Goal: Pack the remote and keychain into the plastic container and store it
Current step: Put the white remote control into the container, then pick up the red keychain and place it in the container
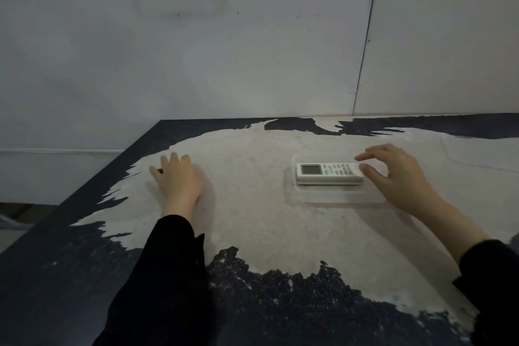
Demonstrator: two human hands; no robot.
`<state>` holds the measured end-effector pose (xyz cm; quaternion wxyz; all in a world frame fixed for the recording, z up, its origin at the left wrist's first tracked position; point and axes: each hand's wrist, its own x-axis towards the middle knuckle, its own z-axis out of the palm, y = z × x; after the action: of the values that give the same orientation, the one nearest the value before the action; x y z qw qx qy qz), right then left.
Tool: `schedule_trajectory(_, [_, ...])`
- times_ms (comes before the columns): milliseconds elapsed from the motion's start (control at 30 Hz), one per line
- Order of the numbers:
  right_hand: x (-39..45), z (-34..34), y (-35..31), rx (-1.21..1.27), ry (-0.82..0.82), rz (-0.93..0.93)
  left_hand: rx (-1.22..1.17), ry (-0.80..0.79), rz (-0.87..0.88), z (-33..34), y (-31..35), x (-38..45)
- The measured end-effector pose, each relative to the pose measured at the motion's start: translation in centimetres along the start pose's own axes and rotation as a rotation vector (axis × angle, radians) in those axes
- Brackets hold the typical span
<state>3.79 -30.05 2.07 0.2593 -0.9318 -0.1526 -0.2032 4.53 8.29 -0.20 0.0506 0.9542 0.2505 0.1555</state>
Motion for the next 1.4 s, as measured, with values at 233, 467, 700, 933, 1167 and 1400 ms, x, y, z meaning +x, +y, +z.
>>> schedule_trajectory(233, [-0.2,0.2,0.5,0.011,-0.027,0.033,-0.32,0.095,0.004,0.9,-2.3,1.1])
schedule_trajectory(467, [-0.6,-0.7,-1.3,0.019,0.108,-0.11,-0.62,0.141,0.159,-0.1,0.4,0.6])
schedule_trajectory(700, [-1.1,-0.1,-4.1,0.185,0.1,-0.189,-0.998,-0.03,0.48,-4.5,8.4,-4.1])
schedule_trajectory(933, [-1.4,0.4,-4.7,0.344,-0.045,-0.064,-1.049,-0.275,0.749,-5.0,12.9,-9.4])
schedule_trajectory(1167, [-1.3,0.7,-4.6,0.473,-0.071,0.044,-1.244,-0.404,0.677,-3.8,14.0,-10.8])
schedule_trajectory(1400, [-1.2,0.9,-4.5,0.584,-0.141,0.132,-1.39,-0.474,0.683,-3.7,14.1,-10.7])
